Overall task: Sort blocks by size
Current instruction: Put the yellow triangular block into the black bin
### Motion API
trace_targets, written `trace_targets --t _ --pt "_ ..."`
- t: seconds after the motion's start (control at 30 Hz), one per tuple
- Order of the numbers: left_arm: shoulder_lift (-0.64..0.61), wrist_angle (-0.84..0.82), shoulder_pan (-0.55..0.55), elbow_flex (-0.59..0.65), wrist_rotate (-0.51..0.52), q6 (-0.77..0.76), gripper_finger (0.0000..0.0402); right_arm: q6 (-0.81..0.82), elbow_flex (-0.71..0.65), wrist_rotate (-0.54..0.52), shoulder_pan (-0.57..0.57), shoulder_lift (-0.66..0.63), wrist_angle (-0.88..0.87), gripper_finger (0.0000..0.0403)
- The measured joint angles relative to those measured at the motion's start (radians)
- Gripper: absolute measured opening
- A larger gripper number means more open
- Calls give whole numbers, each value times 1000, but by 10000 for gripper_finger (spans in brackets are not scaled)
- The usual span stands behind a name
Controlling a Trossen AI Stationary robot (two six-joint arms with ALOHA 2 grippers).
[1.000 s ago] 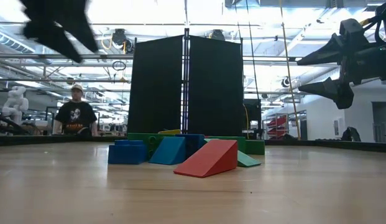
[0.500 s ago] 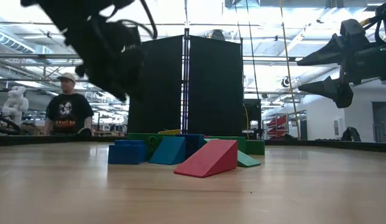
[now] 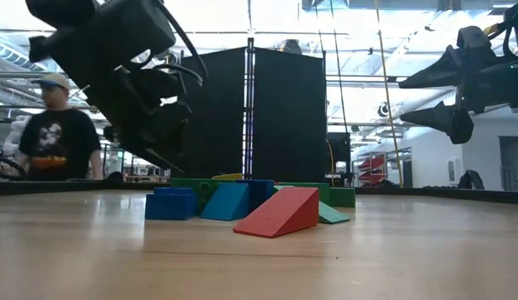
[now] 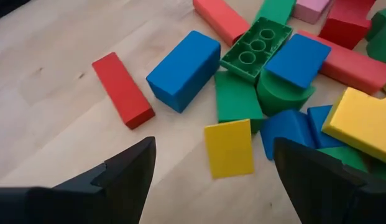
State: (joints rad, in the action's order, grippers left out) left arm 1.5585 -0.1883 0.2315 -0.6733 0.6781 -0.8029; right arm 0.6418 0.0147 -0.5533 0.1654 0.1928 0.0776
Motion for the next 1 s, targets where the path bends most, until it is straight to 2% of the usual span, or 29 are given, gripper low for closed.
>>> trace_targets --t 0.13,0.33,0.57,0.77,0.87,1.0 --pt "0 92 -48 38 -52 38 321 0 0 0 0 0 0 329" --pt "27 119 -93 46 -75 52 322 0 0 0 0 0 0 329" --pt "110 281 -100 45 -176 79 322 0 0 0 0 5 0 329" --pt "149 290 -100 43 -195 87 321 0 0 0 0 11 0 329" --pt "150 291 -100 43 -196 108 308 0 0 0 0 11 0 329" --pt "150 292 -100 43 -206 111 263 0 0 0 0 11 0 329"
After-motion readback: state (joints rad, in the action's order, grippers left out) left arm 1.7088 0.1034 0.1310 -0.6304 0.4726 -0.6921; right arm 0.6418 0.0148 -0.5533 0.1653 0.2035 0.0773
